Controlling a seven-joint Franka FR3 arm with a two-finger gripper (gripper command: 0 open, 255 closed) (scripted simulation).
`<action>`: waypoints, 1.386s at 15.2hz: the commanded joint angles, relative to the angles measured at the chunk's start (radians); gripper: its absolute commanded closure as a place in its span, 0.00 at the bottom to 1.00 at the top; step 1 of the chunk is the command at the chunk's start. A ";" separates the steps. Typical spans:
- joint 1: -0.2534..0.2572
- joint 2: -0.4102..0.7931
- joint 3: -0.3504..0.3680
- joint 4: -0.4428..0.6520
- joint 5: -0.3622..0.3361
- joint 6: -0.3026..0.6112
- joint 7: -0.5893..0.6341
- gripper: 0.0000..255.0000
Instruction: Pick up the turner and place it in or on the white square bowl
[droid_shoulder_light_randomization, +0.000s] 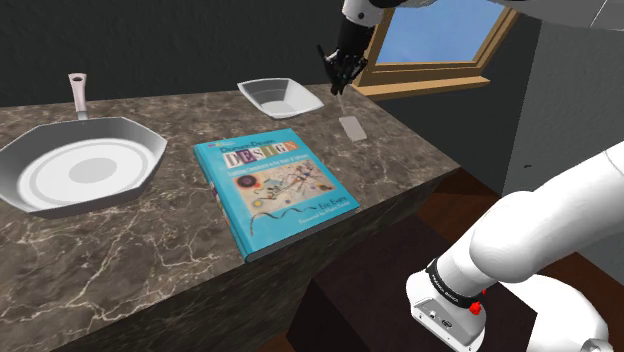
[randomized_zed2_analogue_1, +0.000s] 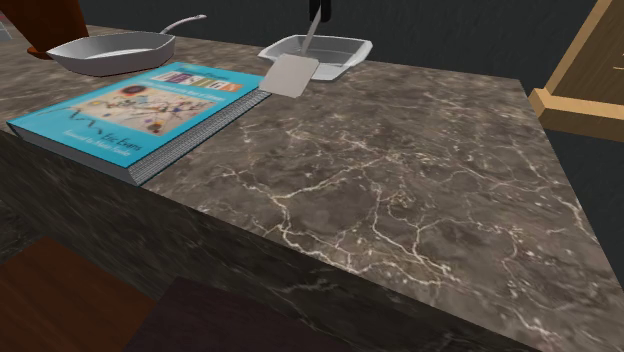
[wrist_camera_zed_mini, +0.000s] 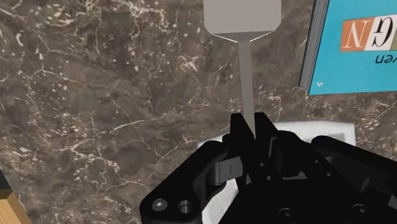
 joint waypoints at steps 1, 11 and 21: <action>0.001 0.075 0.005 0.082 -0.006 -0.007 0.008 1.00; 0.040 0.519 0.035 0.657 -0.059 -0.142 0.075 1.00; 0.050 0.605 0.035 0.678 -0.070 -0.077 0.087 1.00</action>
